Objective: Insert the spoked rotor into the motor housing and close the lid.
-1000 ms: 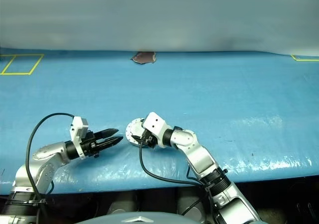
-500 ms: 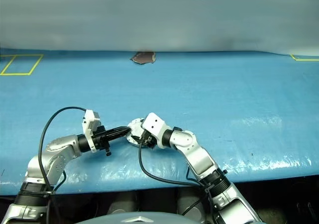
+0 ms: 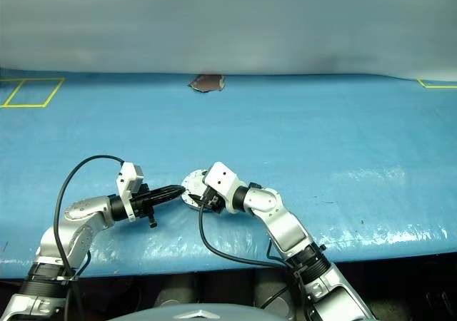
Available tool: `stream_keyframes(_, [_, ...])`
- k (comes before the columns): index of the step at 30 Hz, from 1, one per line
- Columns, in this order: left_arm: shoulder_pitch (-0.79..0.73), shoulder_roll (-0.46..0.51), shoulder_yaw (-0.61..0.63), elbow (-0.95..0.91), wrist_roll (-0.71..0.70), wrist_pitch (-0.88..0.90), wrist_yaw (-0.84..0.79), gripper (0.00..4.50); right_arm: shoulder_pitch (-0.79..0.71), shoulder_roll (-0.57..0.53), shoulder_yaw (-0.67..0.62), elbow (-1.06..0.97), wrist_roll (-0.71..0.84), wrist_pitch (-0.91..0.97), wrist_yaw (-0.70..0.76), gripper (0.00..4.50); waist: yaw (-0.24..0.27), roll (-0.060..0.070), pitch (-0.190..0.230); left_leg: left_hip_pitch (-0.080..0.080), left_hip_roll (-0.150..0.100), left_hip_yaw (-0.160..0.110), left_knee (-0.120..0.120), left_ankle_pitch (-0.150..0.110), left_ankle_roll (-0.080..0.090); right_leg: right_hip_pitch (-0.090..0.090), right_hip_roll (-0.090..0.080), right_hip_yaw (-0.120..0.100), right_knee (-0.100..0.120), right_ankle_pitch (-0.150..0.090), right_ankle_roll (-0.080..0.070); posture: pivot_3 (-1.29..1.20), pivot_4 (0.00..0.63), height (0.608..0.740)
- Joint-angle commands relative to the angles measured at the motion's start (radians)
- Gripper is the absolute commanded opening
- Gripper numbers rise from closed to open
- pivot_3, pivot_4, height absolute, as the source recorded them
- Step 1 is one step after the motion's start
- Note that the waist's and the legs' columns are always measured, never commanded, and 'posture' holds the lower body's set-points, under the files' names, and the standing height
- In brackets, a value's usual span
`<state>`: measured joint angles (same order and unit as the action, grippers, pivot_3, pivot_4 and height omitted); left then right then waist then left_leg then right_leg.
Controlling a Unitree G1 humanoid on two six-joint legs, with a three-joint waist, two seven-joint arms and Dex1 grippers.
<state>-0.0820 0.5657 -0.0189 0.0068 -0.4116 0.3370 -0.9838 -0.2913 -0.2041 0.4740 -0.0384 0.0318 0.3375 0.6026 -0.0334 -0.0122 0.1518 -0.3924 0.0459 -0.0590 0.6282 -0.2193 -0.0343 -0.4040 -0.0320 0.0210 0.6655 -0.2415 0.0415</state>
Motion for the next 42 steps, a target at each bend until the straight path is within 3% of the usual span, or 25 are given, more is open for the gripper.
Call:
stream_keyframes(1, [-0.007, -0.024, -0.041, 0.054, 0.052, -0.006, 0.025, 0.04, 0.010, -0.009, 0.005, 0.046, -0.034, 0.032, -0.013, 3.01, 0.000, 0.001, -0.001, 0.001, 0.000, 0.000, 0.000, 0.000, 0.000, 0.001, 0.000, 0.000, 0.000, 0.000, 0.000, 0.00, 0.150, 0.740])
stream_keyframes(6, [-0.010, -0.018, -0.062, 0.089, 0.089, -0.030, 0.015, 0.04, 0.021, -0.009, -0.006, 0.027, -0.021, 0.055, -0.009, 3.01, 0.003, 0.003, -0.002, 0.012, 0.000, 0.000, -0.001, 0.000, 0.000, 0.008, 0.000, 0.000, -0.004, -0.001, 0.000, 0.00, 0.150, 0.740])
stream_keyframes(11, [-0.013, -0.026, -0.059, 0.099, 0.080, -0.039, 0.004, 0.04, 0.026, -0.011, -0.015, 0.002, 0.006, 0.089, 0.016, 3.01, 0.005, 0.004, -0.003, 0.012, -0.001, 0.000, -0.002, 0.000, 0.000, 0.008, -0.003, 0.000, -0.005, -0.001, 0.000, 0.00, 0.150, 0.740])
stream_keyframes(13, [-0.014, -0.031, -0.059, 0.103, 0.073, -0.048, -0.008, 0.00, 0.028, -0.015, -0.013, -0.019, -0.003, 0.072, 0.011, 3.73, 0.007, 0.004, -0.003, 0.012, -0.002, 0.000, -0.002, 0.000, 0.000, 0.008, -0.003, 0.000, -0.005, -0.001, 0.000, 0.00, 0.150, 0.740])
stream_keyframes(16, [-0.015, -0.037, -0.056, 0.105, 0.068, -0.055, -0.019, 0.00, 0.034, -0.016, -0.022, -0.065, 0.001, 0.056, 0.005, 3.73, 0.010, 0.004, -0.003, 0.012, -0.002, 0.000, -0.004, 0.000, 0.000, 0.007, -0.003, -0.001, -0.006, -0.001, 0.000, 0.00, 0.150, 0.740])
stream_keyframes(25, [-0.011, -0.058, -0.053, 0.094, 0.057, -0.054, -0.025, 0.00, 0.105, 0.104, -0.241, -0.314, 0.264, 0.229, -0.078, 3.73, 0.014, 0.005, -0.002, 0.000, -0.002, -0.001, -0.003, 0.000, 0.000, 0.003, -0.002, -0.002, -0.006, 0.000, 0.000, 0.00, 0.150, 0.740])
stream_keyframes(30, [-0.010, -0.072, -0.050, 0.087, 0.049, -0.061, -0.026, 0.00, 0.149, 0.147, -0.356, -0.333, 0.373, 0.376, -0.165, 3.73, 0.019, 0.005, -0.002, -0.002, -0.003, -0.001, -0.003, 0.000, 0.000, 0.002, -0.003, -0.001, -0.007, 0.000, 0.001, 0.00, 0.150, 0.740])
stream_keyframes(42, [-0.014, -0.081, -0.044, 0.090, 0.060, -0.077, -0.020, 0.00, 0.237, 0.180, -0.516, -0.310, 0.622, 0.596, -0.219, 3.73, 0.020, 0.006, -0.001, -0.006, -0.002, 0.000, -0.003, 0.000, 0.000, -0.003, -0.003, -0.001, -0.007, 0.000, 0.000, 0.00, 0.150, 0.740])
